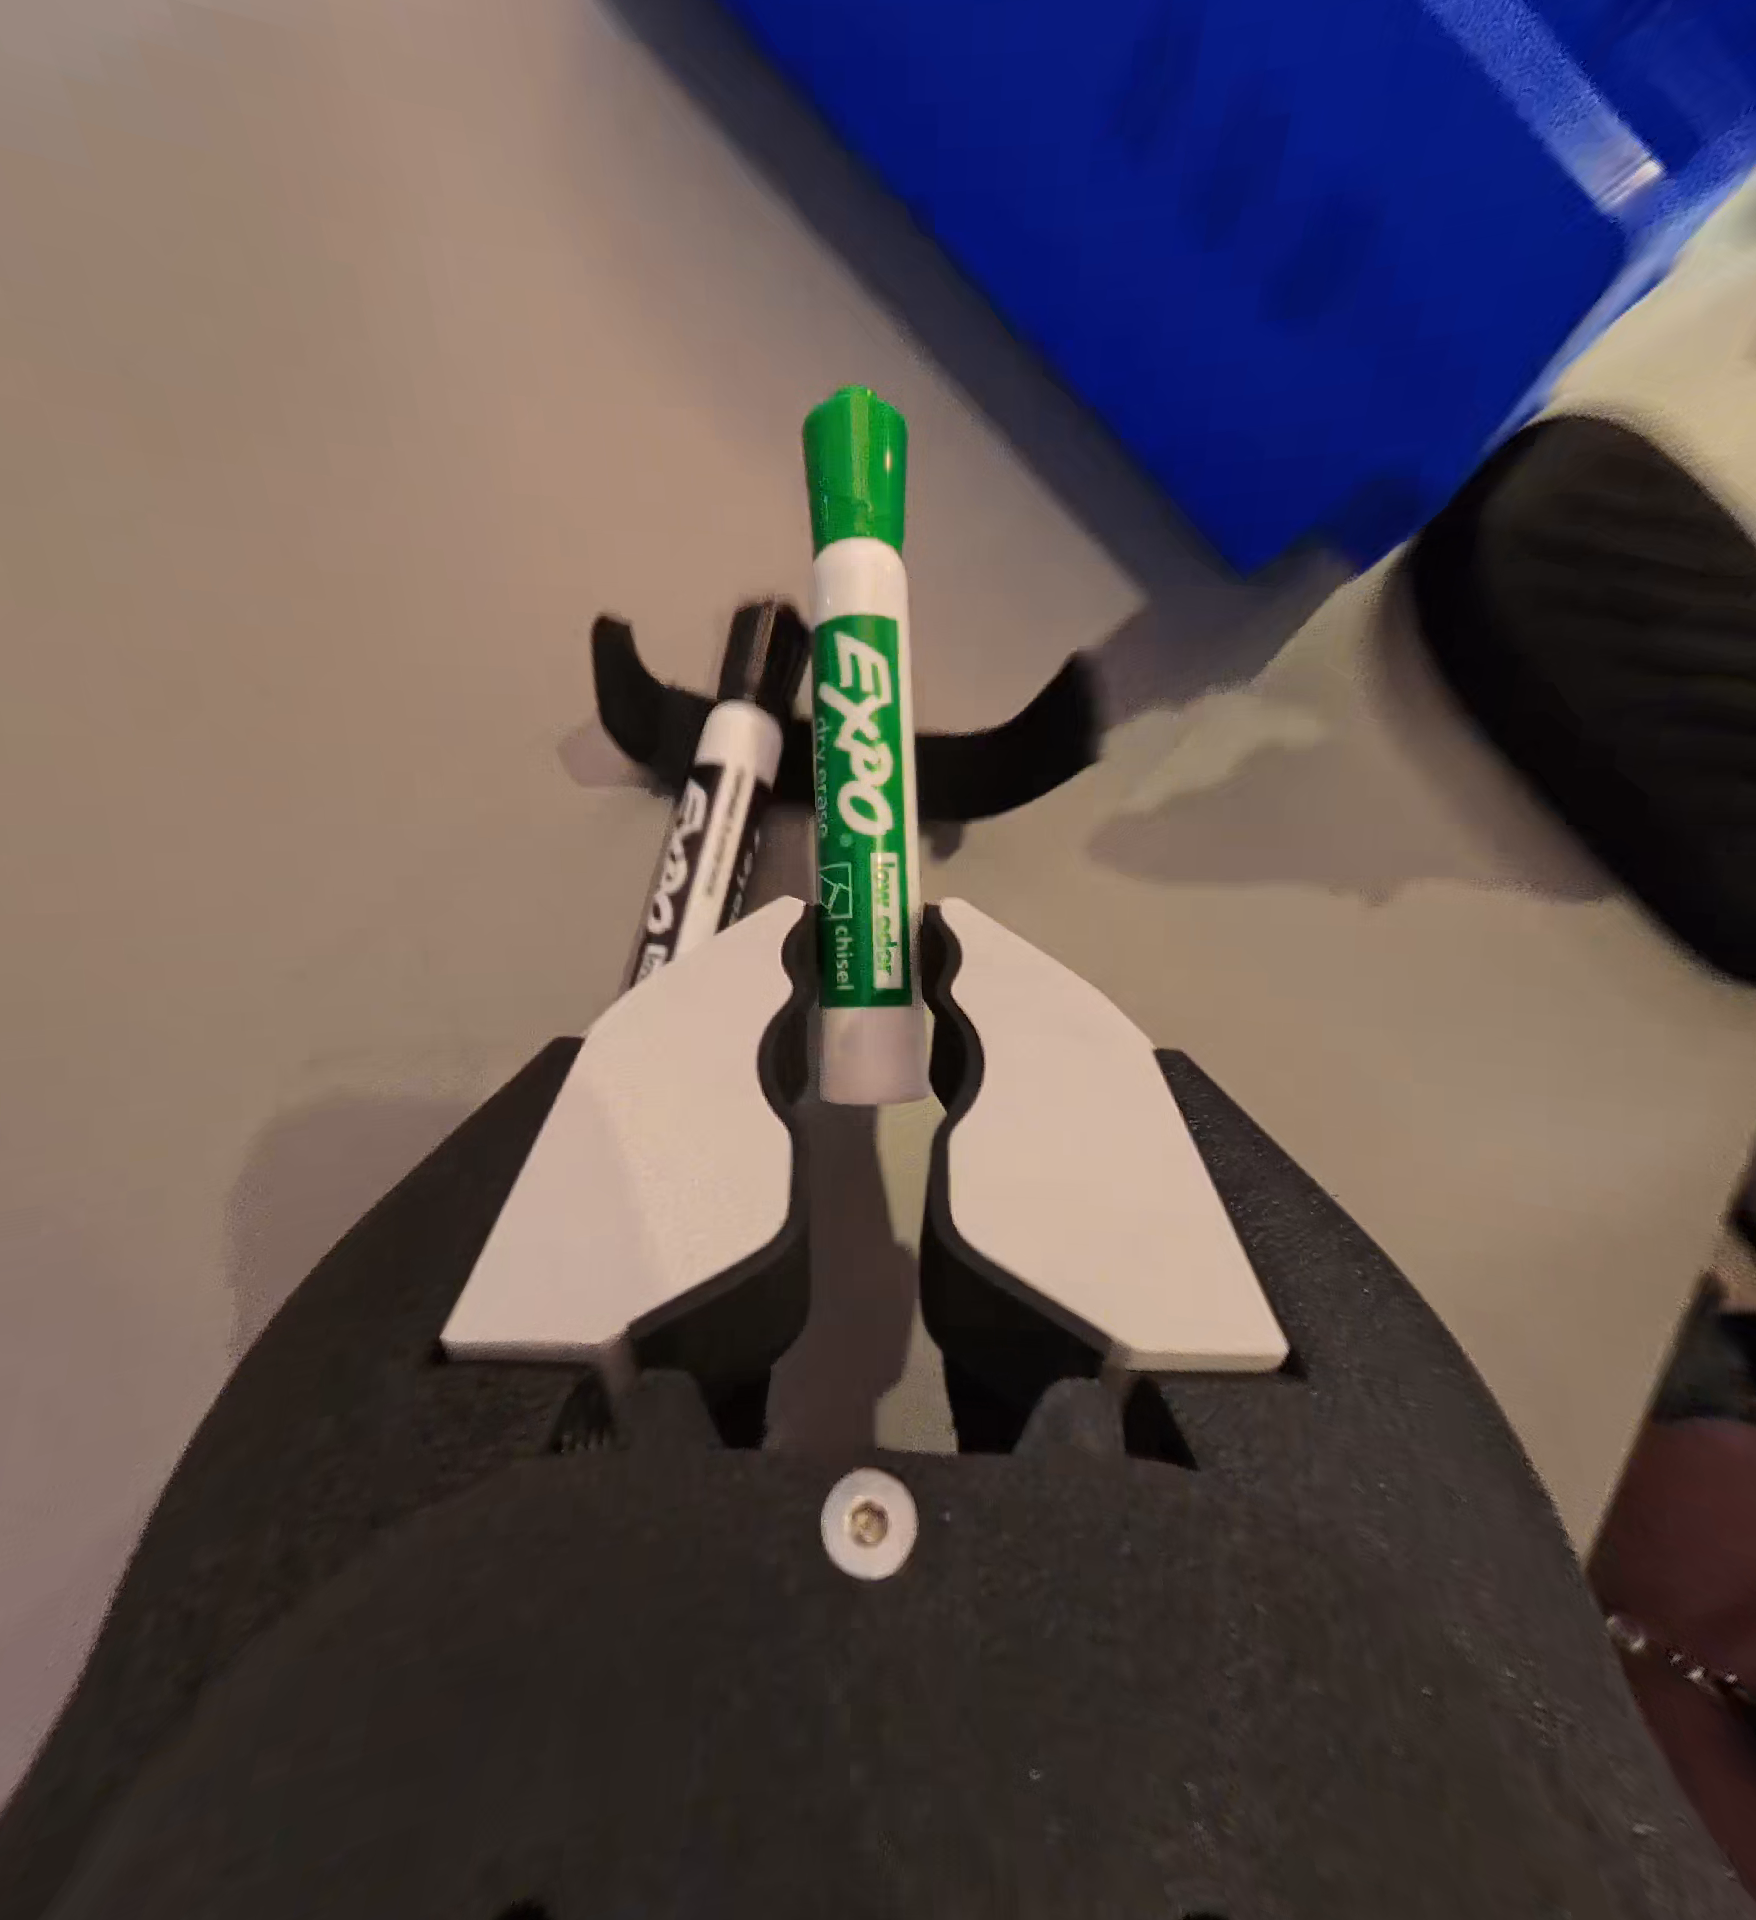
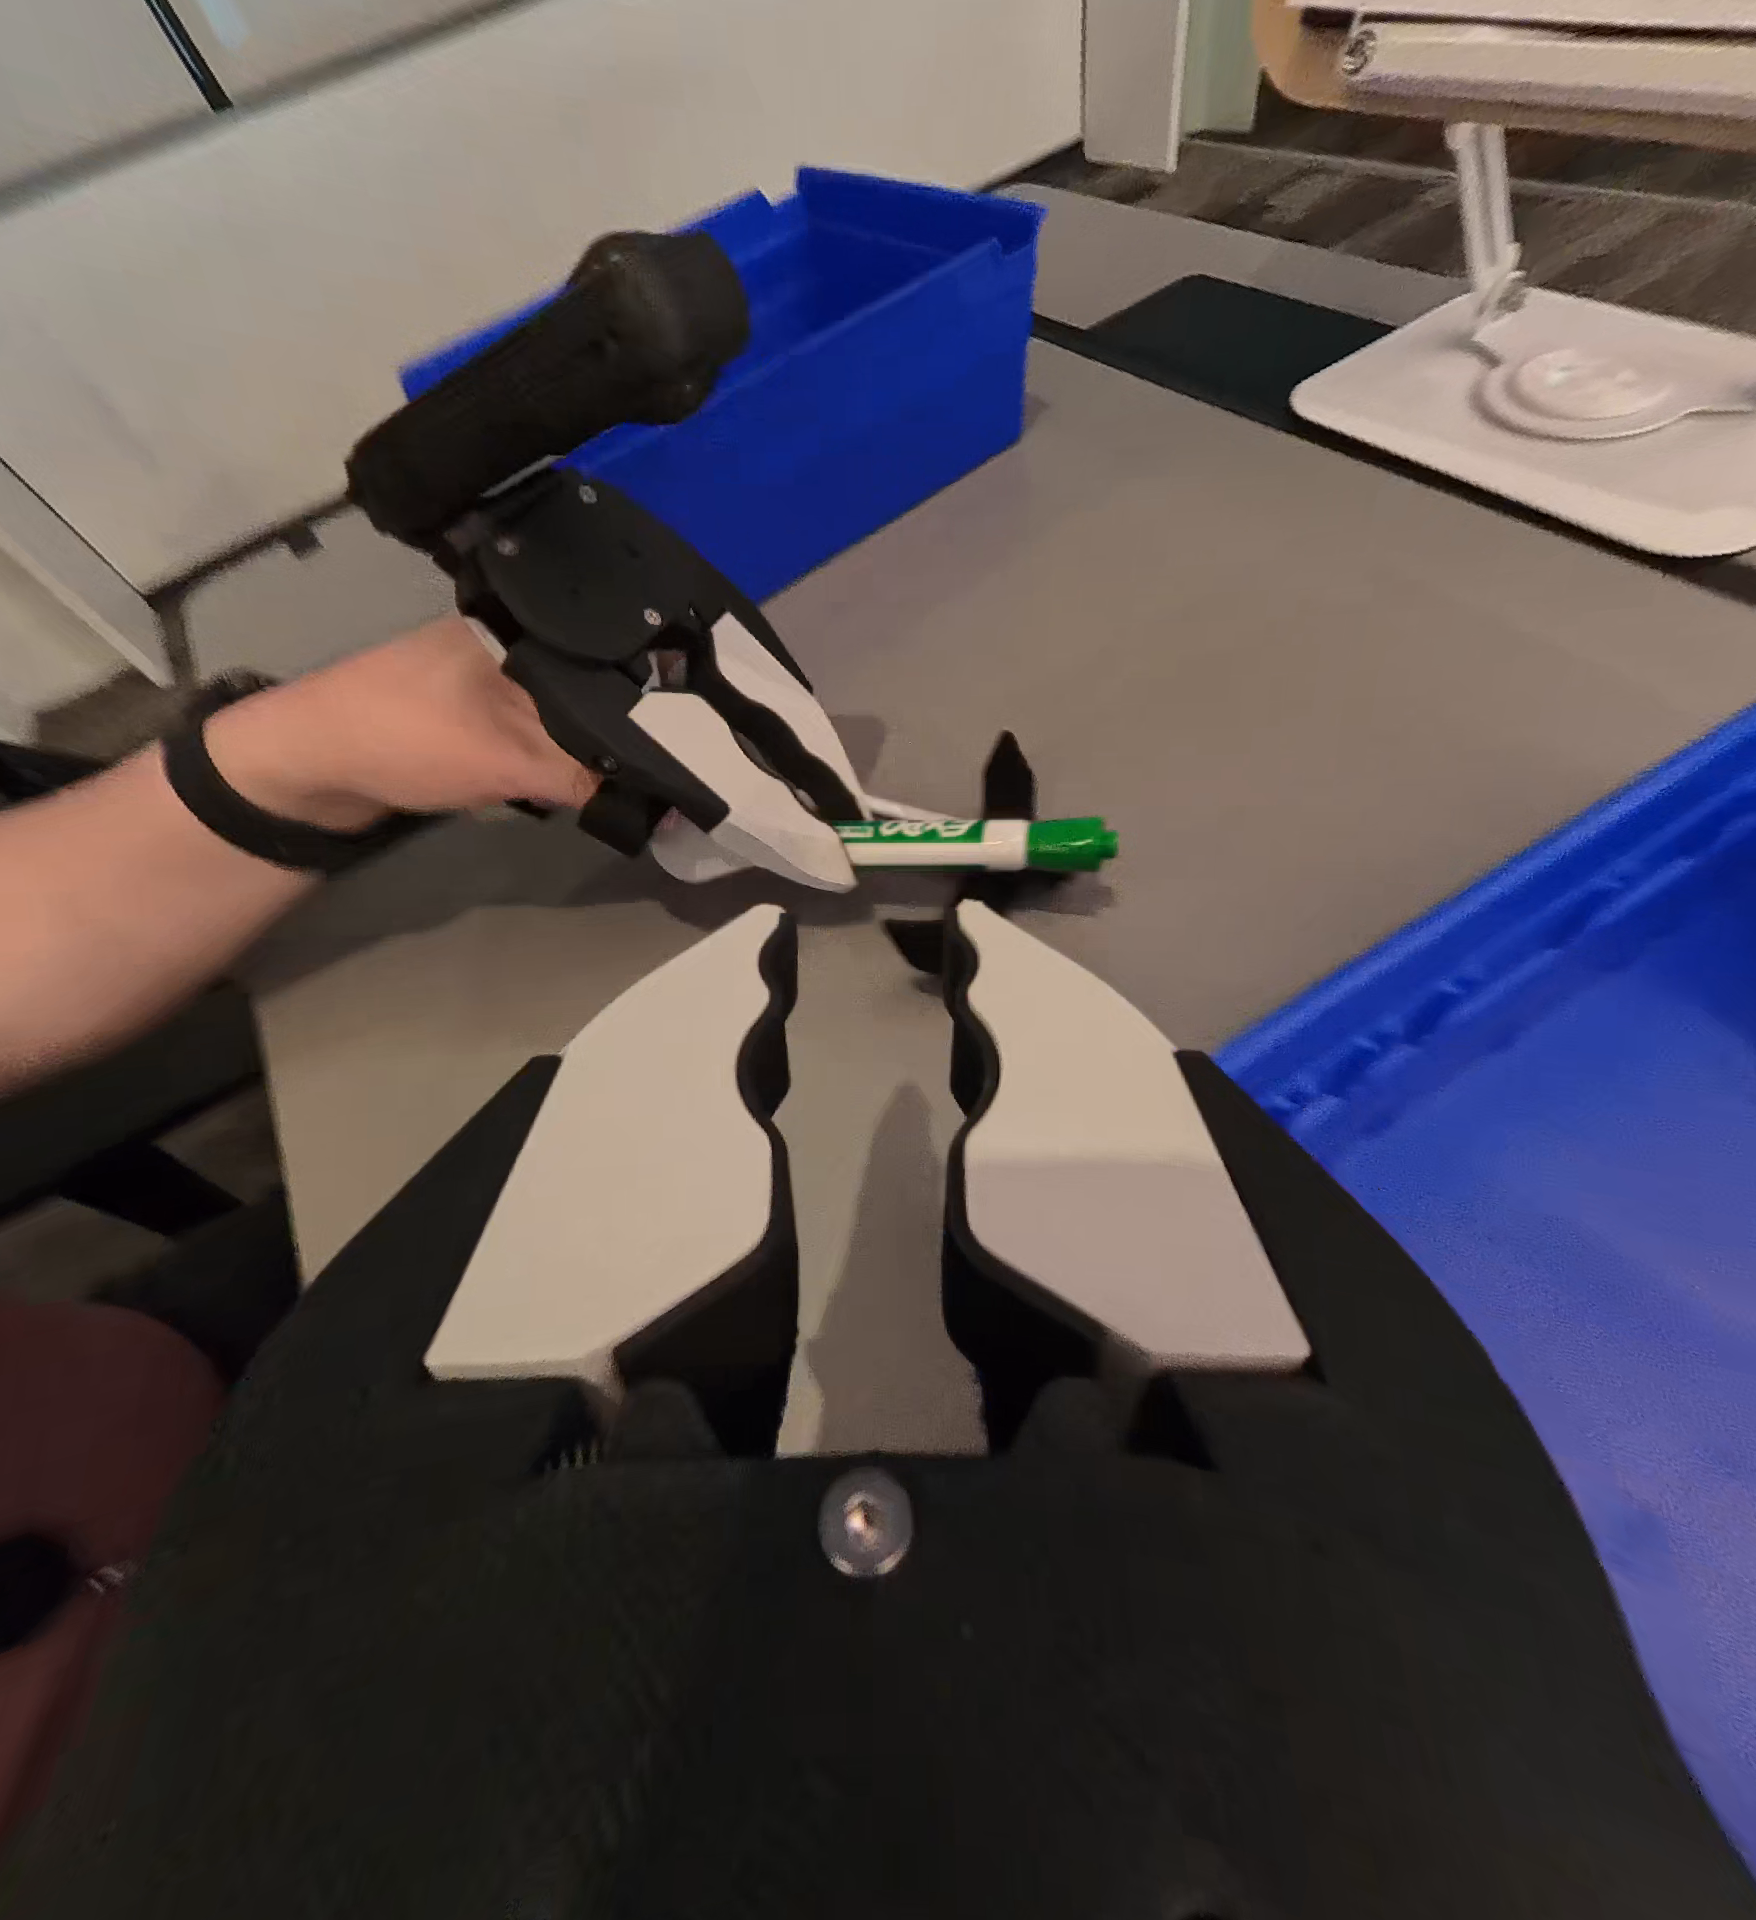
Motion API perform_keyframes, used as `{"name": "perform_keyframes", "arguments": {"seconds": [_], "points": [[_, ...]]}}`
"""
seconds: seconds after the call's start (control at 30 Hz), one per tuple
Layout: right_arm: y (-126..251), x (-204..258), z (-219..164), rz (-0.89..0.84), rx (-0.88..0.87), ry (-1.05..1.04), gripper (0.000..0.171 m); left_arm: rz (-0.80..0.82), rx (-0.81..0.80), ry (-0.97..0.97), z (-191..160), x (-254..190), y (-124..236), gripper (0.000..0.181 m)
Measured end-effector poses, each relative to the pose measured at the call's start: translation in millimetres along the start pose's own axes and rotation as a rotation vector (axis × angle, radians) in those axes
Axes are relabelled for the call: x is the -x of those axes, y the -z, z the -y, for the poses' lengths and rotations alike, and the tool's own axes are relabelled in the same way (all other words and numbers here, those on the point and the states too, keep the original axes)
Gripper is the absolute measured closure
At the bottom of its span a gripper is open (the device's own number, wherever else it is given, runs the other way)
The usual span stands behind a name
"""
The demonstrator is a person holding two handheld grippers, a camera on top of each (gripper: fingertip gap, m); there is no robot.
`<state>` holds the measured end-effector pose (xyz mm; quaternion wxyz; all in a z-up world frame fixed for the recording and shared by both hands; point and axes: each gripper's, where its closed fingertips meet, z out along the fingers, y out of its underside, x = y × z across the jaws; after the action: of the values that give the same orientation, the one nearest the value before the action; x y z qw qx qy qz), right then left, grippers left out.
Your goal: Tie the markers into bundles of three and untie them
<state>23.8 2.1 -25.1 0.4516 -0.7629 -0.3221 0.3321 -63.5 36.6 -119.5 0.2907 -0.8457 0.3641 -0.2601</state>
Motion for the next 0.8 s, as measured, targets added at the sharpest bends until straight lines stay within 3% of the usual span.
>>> {"name": "perform_keyframes", "arguments": {"seconds": [0.1,0.2,0.33,0.47,0.57,0.67,0.77,0.8], "points": [[-16,4,13,-0.015,-0.119,-0.11,0.134,-0.06,-0.282,0.037,34,-18,42,0.163],[-28,16,39,0.103,-0.258,-0.268,0.126,-0.146,-0.479,0.032,61,-40,78,0.163],[-32,31,69,0.271,-0.382,-0.388,0.126,-0.223,-0.546,-0.011,72,-63,92,0.163],[-39,48,72,0.354,-0.362,-0.38,0.141,-0.329,-0.551,-0.031,70,-82,88,0.163],[-36,54,69,0.387,-0.32,-0.35,0.151,-0.322,-0.575,-0.079,68,-89,86,0.158],[-11,17,75,0.187,-0.227,-0.154,0.151,-0.219,-0.597,-0.122,66,-81,93,0.114],[30,-97,64,-0.288,0.18,0.208,0.151,-0.114,-0.546,-0.181,53,-69,102,0.115],[40,-131,50,-0.356,0.363,0.268,0.151,-0.105,-0.538,-0.188,49,-67,106,0.117]]}}
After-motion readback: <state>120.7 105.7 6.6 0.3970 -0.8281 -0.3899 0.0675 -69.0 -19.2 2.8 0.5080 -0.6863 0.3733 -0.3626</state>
